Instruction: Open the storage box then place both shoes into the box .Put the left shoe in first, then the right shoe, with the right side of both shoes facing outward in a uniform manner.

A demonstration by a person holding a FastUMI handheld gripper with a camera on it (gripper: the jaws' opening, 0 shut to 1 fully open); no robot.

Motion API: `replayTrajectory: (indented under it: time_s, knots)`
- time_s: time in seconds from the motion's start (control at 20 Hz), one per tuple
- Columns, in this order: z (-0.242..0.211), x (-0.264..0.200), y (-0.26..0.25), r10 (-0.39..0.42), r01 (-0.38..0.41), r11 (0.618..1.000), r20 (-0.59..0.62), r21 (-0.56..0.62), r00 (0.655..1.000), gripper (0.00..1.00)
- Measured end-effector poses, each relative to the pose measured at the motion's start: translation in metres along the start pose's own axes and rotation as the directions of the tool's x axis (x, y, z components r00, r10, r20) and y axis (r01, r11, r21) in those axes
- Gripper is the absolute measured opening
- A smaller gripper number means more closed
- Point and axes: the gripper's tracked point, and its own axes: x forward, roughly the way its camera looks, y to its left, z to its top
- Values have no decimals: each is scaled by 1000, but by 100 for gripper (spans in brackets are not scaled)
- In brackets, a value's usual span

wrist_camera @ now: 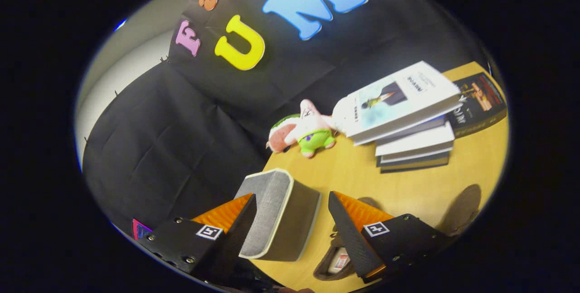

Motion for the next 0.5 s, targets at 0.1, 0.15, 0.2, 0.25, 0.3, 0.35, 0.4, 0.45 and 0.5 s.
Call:
replayTrajectory:
  time_s: [0.1, 0.15, 0.2, 0.25, 0.3, 0.35, 0.4, 0.45, 0.5]
  knots:
    - [-26, 13, 3, 65, -62, 997, -91, 35, 994, 97]
    - [-36, 19, 6, 96, -90, 994, -126, 57, 987, 97]
    - [-46, 24, 7, 118, -107, 991, -156, 77, 981, 97]
    - [-54, 28, 7, 134, -119, 989, -179, 89, 975, 97]
    - [-59, 32, 7, 144, -127, 987, -197, 95, 970, 97]
    - [-63, 36, 11, 158, -138, 985, -213, 104, 964, 97]
    - [-66, 40, 15, 176, -153, 981, -227, 117, 958, 97]
    - [-72, 43, 18, 196, -168, 977, -237, 130, 951, 97]
    - [-77, 46, 18, 211, -180, 974, -247, 140, 946, 97]
